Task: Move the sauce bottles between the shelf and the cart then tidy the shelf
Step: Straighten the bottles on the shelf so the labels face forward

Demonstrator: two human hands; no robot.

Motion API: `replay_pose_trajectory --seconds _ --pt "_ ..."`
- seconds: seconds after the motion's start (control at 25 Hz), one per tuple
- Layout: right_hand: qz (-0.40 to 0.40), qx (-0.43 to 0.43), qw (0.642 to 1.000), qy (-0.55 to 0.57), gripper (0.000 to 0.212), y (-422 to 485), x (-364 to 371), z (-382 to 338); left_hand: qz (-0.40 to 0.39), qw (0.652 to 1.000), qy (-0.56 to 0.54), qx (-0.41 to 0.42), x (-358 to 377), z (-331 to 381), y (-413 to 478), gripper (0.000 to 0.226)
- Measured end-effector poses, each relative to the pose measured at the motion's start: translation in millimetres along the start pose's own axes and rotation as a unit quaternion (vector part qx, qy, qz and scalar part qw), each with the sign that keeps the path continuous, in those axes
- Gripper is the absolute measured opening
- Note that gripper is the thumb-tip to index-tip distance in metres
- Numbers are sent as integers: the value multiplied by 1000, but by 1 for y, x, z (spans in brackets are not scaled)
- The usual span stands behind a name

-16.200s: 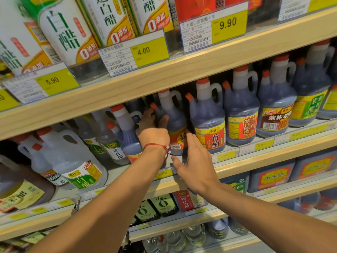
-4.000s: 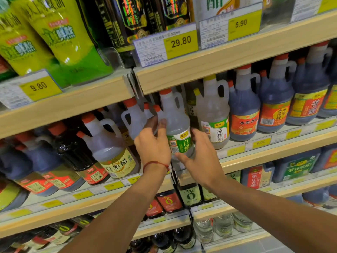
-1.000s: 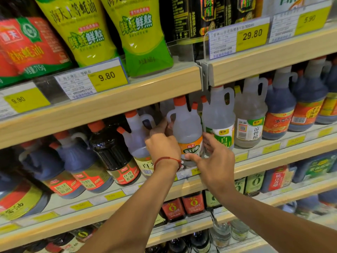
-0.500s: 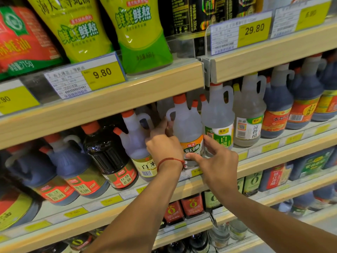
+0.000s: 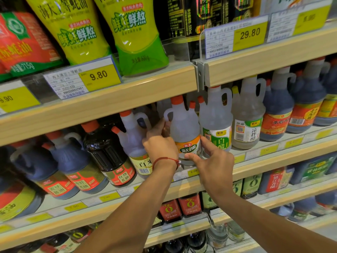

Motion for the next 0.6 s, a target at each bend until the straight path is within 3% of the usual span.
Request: replay_pose_trajectory --seconds 0.12,0.36,0.48,0.6 --pt "-6 -21 1000 11 54 -7 -1 4 -8 991 -123 58 -3 1 -19 25" --pt "-62 -96 993 -3 35 -38 11 -7 43 983 -112 140 -49 -32 -63 24" --pt "-125 -77 989 19 46 -40 39 -28 86 986 -56 134 -76 -41 -52 32" --pt "-156 -42 986 38 63 -37 70 -51 64 990 -61 109 -86 -50 -41 45"
Point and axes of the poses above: each hand's wrist, its own y-axis towards the middle knuckle, its own x-axis out of the palm, z = x × y, the point moved 3 cm from there along y, towards the middle knuckle, and after that the axes turned 12 degrees about -z, right-handed, at the moved point
